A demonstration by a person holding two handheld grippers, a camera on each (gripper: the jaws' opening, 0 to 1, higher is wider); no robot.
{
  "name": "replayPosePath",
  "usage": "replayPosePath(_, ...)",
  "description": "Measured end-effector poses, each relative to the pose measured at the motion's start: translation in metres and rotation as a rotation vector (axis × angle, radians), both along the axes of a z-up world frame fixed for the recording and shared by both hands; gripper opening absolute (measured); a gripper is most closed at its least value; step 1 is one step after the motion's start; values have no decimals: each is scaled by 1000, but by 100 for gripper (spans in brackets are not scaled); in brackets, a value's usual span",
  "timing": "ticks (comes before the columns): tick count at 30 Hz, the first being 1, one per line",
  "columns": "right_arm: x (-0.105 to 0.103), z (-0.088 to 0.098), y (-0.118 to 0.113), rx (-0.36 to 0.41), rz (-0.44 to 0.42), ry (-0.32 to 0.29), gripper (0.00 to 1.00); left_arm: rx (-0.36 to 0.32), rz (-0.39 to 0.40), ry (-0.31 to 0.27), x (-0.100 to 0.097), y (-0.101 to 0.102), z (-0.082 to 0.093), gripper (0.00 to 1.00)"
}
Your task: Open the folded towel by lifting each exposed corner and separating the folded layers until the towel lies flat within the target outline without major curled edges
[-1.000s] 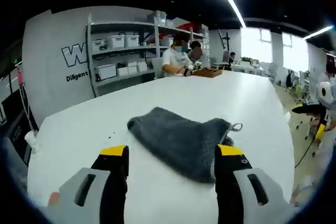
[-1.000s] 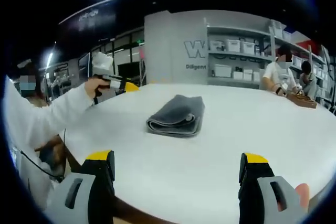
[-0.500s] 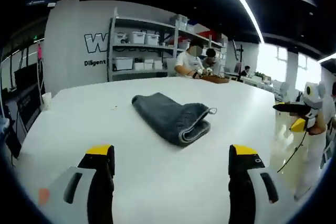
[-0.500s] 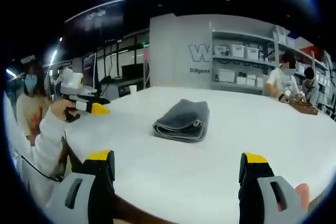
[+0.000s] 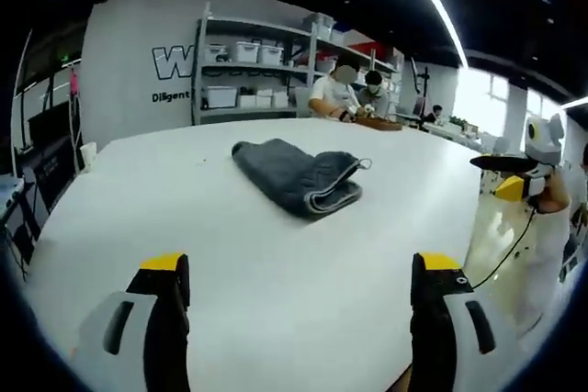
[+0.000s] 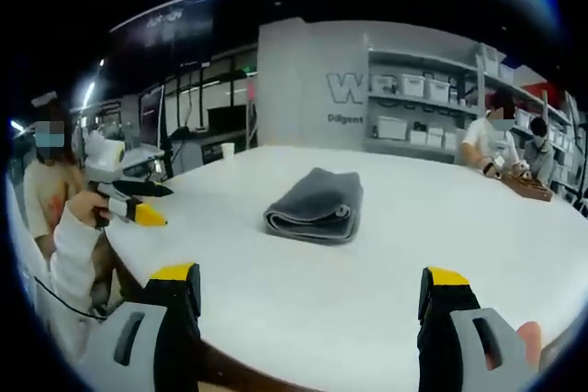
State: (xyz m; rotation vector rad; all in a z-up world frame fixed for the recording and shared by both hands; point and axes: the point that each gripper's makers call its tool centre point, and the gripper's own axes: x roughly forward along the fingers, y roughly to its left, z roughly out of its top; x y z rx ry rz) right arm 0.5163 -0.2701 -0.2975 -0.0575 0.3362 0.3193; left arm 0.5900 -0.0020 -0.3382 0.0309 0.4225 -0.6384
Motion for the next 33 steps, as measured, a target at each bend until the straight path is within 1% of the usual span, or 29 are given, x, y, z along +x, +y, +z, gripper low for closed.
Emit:
replayPosePath(2,1,-3,1,-3,-3,11,99,-13,-10,11,-2,-2,-2,100)
replayPosePath(6,1,-7,2,-7,-1,26,99,-10,-30,21,-5,-6,-5,100)
replayPosePath(11,0,-4,5,2,6,8,99,-11,-40,14,-5,-10,-5,100)
replayPosePath(14,0,-4,6,3,10,8,99,-4,-42,10,-3,-9,-4,100)
replayPosePath(17,1,-6,5,2,9,15,99,-10,-42,13,-4,-10,-4,100)
replayPosePath(24,1,-8,4,-1,4,29,99,-4,-49,16,-7,-6,-1,100)
replayPosePath(27,1,-8,5,-3,3,33,99,-13,-48,22,-10,-5,0,100)
replayPosePath(33,1,-9,5,-6,2,38,99,4,-29,8,-12,1,4,100)
